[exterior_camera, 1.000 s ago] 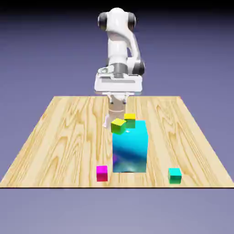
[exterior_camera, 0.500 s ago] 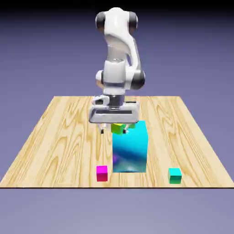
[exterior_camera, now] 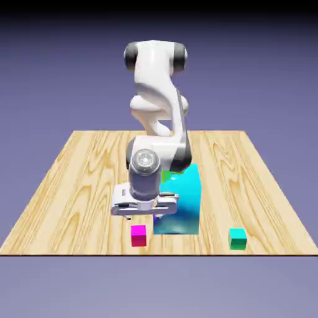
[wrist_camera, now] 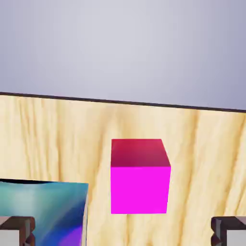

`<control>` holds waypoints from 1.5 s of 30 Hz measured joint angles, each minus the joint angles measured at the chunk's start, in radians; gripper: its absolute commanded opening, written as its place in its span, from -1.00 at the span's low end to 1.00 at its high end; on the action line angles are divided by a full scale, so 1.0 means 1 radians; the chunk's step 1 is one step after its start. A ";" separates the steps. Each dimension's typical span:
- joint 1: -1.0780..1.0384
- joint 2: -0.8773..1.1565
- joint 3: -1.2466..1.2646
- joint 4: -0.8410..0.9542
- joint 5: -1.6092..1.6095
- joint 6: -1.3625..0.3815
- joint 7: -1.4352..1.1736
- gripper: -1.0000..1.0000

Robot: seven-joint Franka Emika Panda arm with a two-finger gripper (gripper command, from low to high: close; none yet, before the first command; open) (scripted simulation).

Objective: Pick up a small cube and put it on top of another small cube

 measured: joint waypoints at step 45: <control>0.140 -0.567 0.164 -0.395 -0.010 -0.425 -0.003 1.00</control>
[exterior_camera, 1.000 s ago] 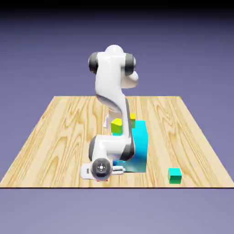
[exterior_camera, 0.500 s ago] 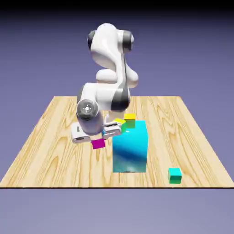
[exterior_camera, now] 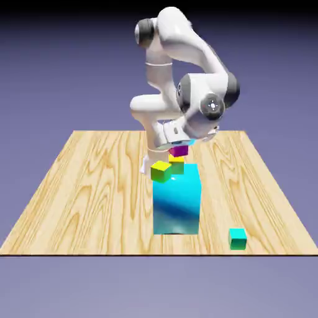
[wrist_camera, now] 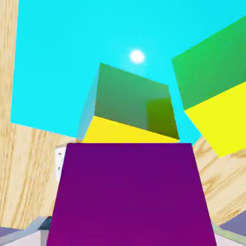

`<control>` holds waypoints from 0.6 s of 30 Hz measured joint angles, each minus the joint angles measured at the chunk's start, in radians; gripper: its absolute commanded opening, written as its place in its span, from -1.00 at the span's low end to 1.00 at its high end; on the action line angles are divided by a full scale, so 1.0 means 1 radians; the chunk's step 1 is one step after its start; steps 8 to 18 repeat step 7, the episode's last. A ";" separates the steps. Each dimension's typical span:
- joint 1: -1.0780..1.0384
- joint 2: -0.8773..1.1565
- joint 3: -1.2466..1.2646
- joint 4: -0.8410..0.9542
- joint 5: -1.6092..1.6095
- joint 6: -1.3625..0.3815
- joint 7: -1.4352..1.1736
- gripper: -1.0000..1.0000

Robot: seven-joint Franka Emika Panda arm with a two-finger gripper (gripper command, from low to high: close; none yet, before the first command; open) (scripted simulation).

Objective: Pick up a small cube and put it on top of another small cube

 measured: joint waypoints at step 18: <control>0.007 0.046 0.004 0.181 -0.002 -0.135 0.001 1.00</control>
